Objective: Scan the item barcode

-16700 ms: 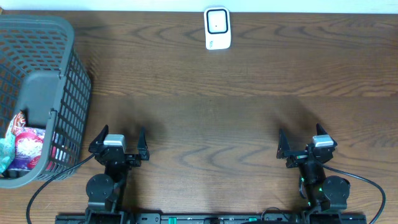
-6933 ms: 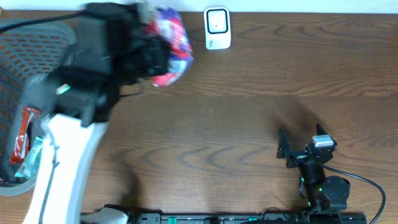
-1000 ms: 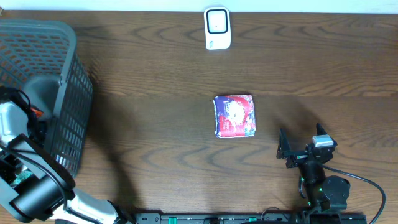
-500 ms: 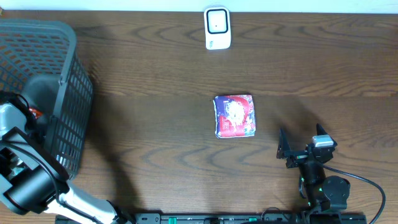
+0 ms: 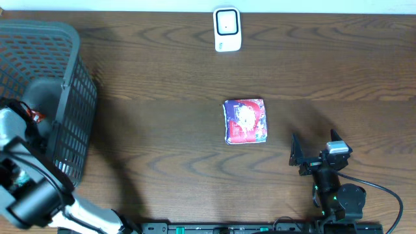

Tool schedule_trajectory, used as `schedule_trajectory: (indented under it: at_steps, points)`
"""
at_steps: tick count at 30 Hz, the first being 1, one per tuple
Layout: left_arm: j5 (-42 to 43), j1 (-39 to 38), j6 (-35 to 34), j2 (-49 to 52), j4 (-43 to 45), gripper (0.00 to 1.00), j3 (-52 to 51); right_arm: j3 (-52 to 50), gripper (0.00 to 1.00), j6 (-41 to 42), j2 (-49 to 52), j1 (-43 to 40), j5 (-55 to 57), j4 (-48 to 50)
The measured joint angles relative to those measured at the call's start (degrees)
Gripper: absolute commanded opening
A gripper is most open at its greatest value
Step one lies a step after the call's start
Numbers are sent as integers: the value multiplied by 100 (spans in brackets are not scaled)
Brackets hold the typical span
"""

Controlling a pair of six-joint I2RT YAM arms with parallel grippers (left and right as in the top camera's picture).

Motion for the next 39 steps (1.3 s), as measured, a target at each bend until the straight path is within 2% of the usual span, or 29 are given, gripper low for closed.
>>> schedule_trajectory:
  at_steps: [3, 8, 15, 18, 21, 24, 25, 32, 39]
  points:
    - [291, 0, 55, -649, 26, 7, 44, -2, 99, 0, 0, 0, 0, -2]
    - [1198, 0, 57, -2063, 570, 7, 155, 0, 99, 0, 0, 0, 0, -2]
    - [2970, -61, 52, -3639, 2017, 7, 234, 0, 99, 0, 2, 0, 0, 0]
    - [3689, -417, 52, -4048, 2715, 7, 234, 0, 99, 0, 2, 0, 0, 0]
    - [4273, -1191, 57, -4251, 3217, 7, 243, -2, 99, 0, 0, 0, 0, 0]
    - [4695, -2398, 282, -4260, 3401, 7, 243, 0, 99, 0, 2, 0, 0, 0]
    - [4745, -2522, 332, -4249, 3401, 7, 243, -2, 99, 0, 2, 0, 0, 0]
    - [4288, -5230, 1755, -3748, 2817, 7, 243, 0, 99, 0, 0, 0, -2, -2]
    - [3622, -6894, 2588, -2575, 2026, 8, 245, 0, 99, 0, 2, 0, 0, 2]
